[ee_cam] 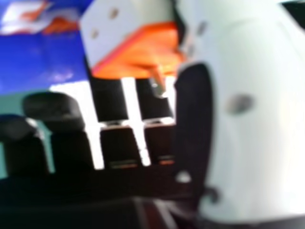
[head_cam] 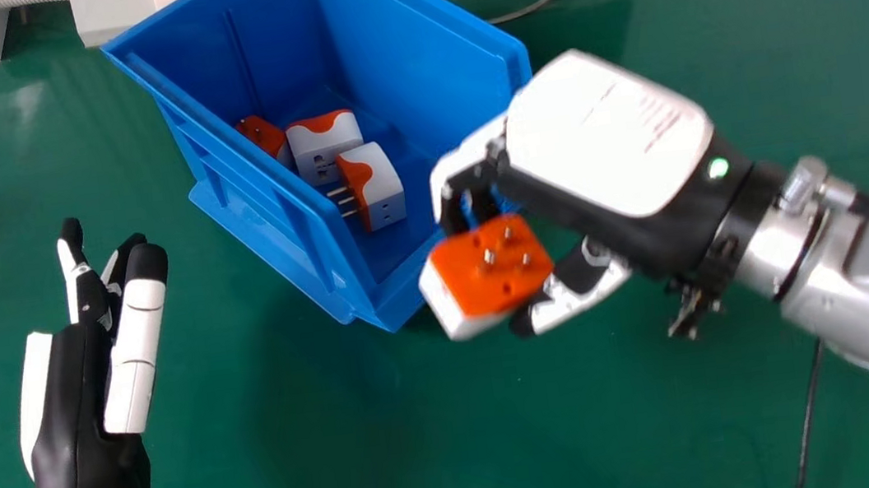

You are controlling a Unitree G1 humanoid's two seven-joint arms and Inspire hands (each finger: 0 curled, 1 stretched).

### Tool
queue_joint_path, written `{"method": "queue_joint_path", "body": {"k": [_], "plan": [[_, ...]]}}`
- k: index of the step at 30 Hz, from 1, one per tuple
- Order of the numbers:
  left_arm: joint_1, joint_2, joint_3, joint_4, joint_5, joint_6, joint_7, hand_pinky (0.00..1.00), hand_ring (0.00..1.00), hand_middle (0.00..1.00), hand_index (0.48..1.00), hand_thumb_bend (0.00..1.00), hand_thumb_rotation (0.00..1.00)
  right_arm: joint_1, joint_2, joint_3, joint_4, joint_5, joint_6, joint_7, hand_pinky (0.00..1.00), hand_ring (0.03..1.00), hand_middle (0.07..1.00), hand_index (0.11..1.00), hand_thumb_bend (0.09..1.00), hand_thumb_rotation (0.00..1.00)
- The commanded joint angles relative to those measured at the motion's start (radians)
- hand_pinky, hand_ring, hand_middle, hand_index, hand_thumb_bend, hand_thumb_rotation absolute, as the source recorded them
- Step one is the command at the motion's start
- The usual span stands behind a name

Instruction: Pick all objects and put in blue box

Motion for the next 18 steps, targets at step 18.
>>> {"method": "queue_joint_path", "body": {"k": [18], "plan": [[-0.016, 0.008, 0.000, 0.008, -0.004, -0.029, -0.001, 0.92, 0.94, 0.94, 0.962, 0.76, 0.92, -0.554, 0.274, 0.127, 0.593, -0.118, 0.195, -0.216, 0.03, 0.066, 0.124, 0.469, 0.483, 0.15]]}}
